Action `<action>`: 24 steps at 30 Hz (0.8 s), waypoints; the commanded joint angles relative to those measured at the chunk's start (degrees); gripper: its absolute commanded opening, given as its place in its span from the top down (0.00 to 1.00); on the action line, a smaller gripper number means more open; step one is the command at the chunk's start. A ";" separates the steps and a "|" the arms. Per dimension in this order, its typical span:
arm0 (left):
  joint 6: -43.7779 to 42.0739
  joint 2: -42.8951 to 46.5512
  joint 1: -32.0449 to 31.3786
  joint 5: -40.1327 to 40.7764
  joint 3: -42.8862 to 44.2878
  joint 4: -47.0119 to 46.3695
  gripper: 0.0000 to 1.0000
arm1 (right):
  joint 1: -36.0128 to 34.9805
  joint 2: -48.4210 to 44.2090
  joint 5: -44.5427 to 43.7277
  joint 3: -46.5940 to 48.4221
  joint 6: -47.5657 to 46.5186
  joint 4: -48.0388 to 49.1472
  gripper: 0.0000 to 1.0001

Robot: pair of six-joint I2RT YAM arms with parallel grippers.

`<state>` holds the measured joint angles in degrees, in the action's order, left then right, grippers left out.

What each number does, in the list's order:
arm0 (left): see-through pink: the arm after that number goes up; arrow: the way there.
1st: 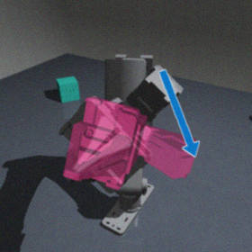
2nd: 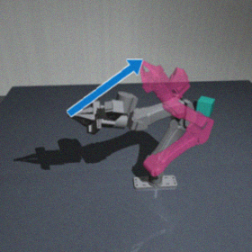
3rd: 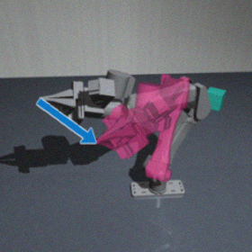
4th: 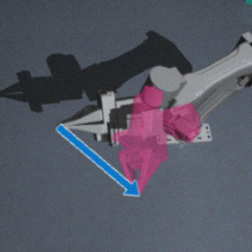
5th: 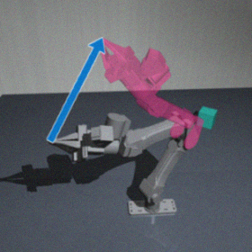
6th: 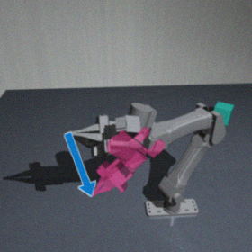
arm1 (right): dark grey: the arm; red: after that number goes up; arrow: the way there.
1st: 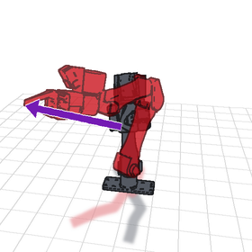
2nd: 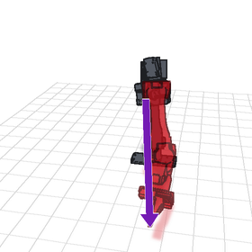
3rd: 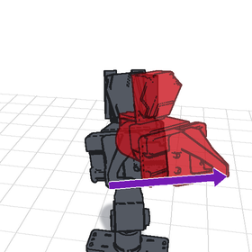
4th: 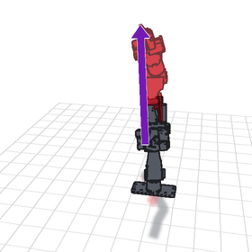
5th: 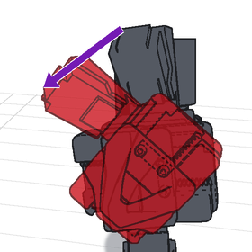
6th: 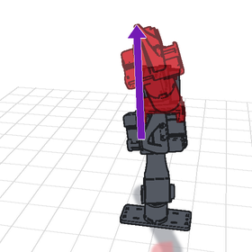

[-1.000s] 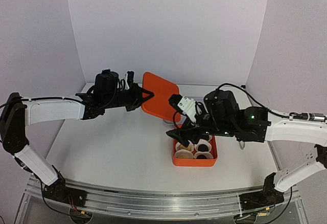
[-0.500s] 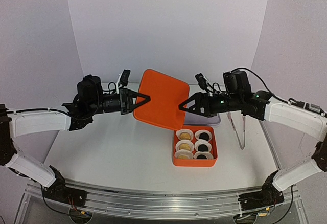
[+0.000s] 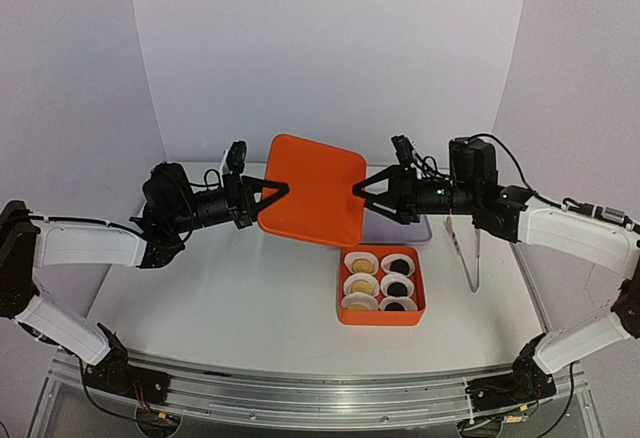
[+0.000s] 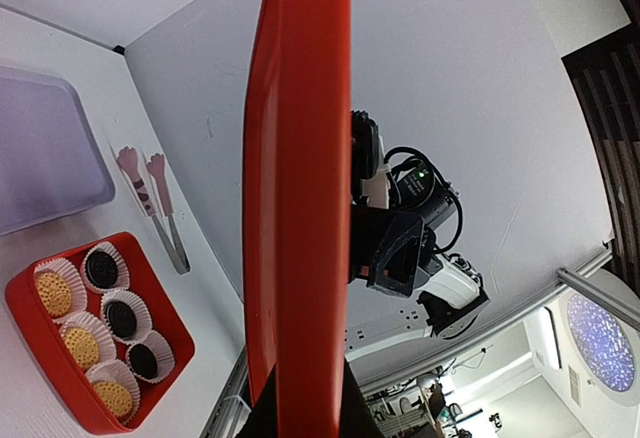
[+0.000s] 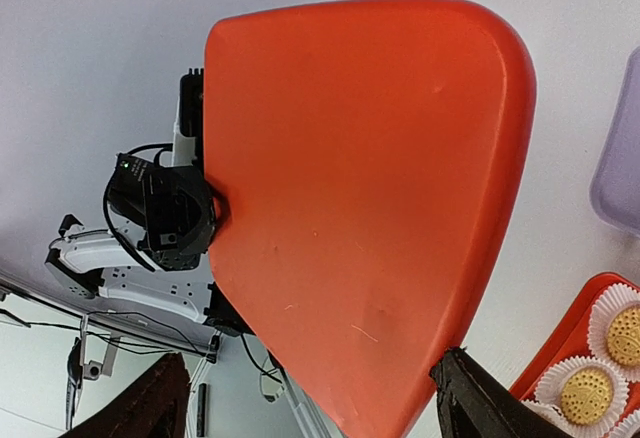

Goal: Pack the cookies

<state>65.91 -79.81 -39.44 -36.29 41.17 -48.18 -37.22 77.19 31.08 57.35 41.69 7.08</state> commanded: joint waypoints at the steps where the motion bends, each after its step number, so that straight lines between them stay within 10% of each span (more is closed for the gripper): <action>1: 0.52 3.42 -1.16 0.32 1.06 -6.99 1.00 | 0.88 -2.83 -2.15 -2.33 1.17 0.66 0.19; 18: 1.86 0.59 -1.17 -0.15 1.97 -10.13 1.00 | 0.99 7.29 6.79 2.78 15.30 19.31 0.28; 24: 3.82 -1.05 -1.16 0.11 1.48 -11.80 1.00 | 0.97 9.96 8.31 3.32 21.70 28.15 0.47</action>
<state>67.95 -80.46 -40.56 -35.87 41.12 -53.97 -36.50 86.18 36.68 57.94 57.26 25.27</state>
